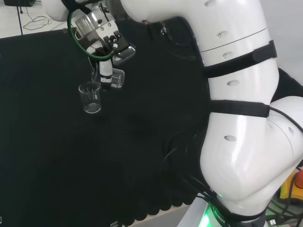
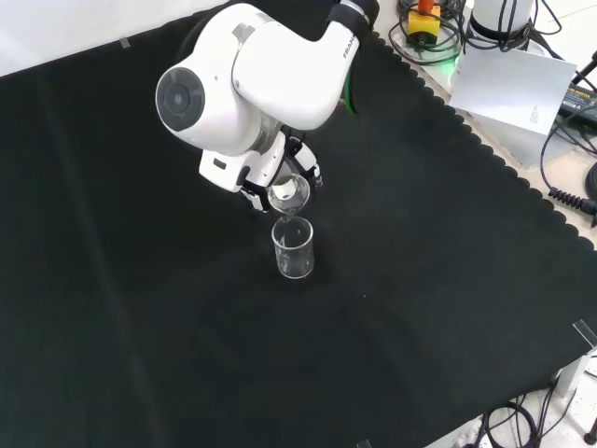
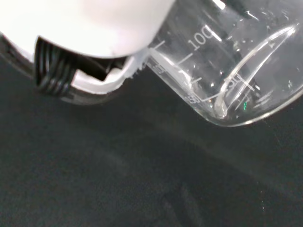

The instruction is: Pour the water from the handheld beaker into the one on the table.

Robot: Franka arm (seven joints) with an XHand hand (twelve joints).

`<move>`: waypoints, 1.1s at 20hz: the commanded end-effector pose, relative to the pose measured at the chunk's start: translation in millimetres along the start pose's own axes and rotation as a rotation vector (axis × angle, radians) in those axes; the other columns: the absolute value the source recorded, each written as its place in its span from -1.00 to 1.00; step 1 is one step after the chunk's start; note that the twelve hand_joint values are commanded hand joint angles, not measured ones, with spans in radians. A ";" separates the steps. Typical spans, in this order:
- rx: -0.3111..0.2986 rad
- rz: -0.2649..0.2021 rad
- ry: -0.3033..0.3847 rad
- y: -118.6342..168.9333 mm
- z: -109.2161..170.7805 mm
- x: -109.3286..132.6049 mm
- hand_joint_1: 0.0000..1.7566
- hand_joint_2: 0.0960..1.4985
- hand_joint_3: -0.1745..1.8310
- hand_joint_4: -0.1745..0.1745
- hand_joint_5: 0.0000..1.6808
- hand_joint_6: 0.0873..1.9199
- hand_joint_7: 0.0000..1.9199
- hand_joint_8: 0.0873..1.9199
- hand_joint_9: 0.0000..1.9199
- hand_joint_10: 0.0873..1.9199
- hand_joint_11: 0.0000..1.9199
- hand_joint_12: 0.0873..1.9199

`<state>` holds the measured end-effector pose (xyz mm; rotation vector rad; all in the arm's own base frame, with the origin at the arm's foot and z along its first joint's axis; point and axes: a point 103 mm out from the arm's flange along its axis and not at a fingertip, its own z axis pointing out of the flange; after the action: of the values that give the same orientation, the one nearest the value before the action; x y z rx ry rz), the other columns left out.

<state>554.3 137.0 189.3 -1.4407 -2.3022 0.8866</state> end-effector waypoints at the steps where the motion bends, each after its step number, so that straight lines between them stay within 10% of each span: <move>1: 0.044 0.021 -0.039 -1.3 -1.9 3.2 0.49 -0.23 -0.15 -1.00 0.52 -0.39 0.39 -0.43 0.73 -1.00 0.20 -0.14; 22: 0.104 0.060 -0.099 -3.2 -13.4 14.4 0.49 -0.23 -0.14 -1.00 0.51 -0.37 0.38 -0.40 0.73 -1.00 0.20 -0.15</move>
<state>553.0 153.1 200.2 -1.4547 -2.2585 1.0832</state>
